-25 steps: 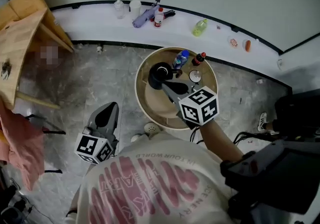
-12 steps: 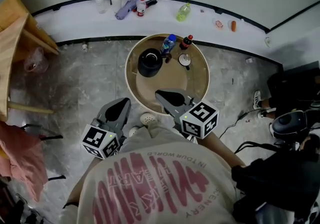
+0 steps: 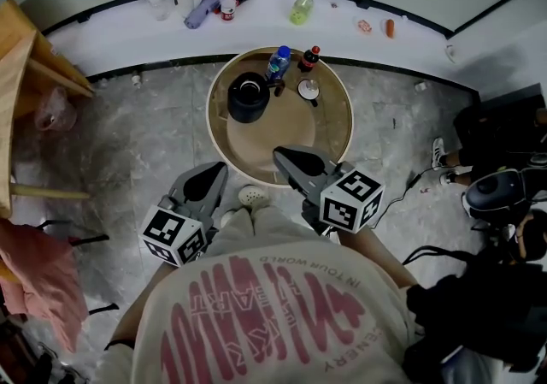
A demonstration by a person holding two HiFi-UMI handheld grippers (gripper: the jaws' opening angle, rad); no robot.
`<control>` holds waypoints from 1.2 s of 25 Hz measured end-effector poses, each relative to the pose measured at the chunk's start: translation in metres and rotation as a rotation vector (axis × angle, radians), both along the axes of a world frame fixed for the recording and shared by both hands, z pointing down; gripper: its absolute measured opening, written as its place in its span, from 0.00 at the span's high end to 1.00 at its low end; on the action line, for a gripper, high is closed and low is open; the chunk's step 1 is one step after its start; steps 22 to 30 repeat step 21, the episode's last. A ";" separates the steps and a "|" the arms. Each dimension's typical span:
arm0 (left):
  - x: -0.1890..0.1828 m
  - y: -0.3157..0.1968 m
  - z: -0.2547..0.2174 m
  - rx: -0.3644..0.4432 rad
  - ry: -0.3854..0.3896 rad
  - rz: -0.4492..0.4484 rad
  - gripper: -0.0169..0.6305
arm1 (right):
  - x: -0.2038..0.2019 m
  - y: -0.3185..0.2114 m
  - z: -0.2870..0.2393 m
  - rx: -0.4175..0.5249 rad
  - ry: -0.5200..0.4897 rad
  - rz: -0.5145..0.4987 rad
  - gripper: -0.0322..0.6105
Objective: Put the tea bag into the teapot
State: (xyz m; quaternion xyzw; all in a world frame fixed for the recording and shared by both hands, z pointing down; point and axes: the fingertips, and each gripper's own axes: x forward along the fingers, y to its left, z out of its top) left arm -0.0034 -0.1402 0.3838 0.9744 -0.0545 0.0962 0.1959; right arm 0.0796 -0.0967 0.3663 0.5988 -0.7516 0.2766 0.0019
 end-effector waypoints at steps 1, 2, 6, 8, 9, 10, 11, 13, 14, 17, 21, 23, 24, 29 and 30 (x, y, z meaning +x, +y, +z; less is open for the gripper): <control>0.001 0.001 -0.001 0.003 0.002 0.004 0.95 | 0.001 0.001 0.000 0.002 0.001 0.003 0.94; 0.002 0.002 -0.001 0.006 0.001 0.008 0.95 | 0.002 0.003 0.001 0.002 0.007 0.005 0.94; 0.001 0.003 0.000 0.004 -0.007 0.009 0.95 | 0.001 0.006 0.004 -0.007 0.017 0.003 0.94; 0.002 0.005 0.000 0.006 -0.006 0.007 0.95 | 0.001 0.009 0.006 -0.012 0.022 0.000 0.94; 0.002 0.007 0.000 0.008 -0.006 0.008 0.95 | 0.001 0.011 0.007 -0.013 0.027 -0.002 0.94; 0.002 0.008 0.000 0.011 -0.006 0.009 0.95 | 0.001 0.012 0.008 -0.014 0.031 -0.004 0.94; 0.001 0.009 0.000 0.013 -0.007 0.010 0.95 | 0.001 0.013 0.009 -0.015 0.032 -0.004 0.94; -0.002 0.009 0.000 0.016 -0.009 0.008 0.95 | -0.001 0.013 0.010 -0.014 0.029 -0.005 0.94; -0.003 0.009 0.000 0.018 -0.010 0.006 0.95 | -0.001 0.013 0.009 -0.013 0.029 -0.005 0.94; -0.005 0.007 0.000 0.022 -0.015 0.003 0.95 | -0.001 0.011 0.009 -0.015 0.042 -0.010 0.94; -0.006 0.008 -0.001 0.029 -0.021 0.003 0.95 | -0.002 0.014 0.009 -0.026 0.064 -0.020 0.94; -0.006 0.008 -0.001 0.029 -0.021 0.003 0.95 | -0.002 0.014 0.009 -0.026 0.064 -0.020 0.94; -0.006 0.008 -0.001 0.029 -0.021 0.003 0.95 | -0.002 0.014 0.009 -0.026 0.064 -0.020 0.94; -0.006 0.008 -0.001 0.029 -0.021 0.003 0.95 | -0.002 0.014 0.009 -0.026 0.064 -0.020 0.94; -0.006 0.008 -0.001 0.029 -0.021 0.003 0.95 | -0.002 0.014 0.009 -0.026 0.064 -0.020 0.94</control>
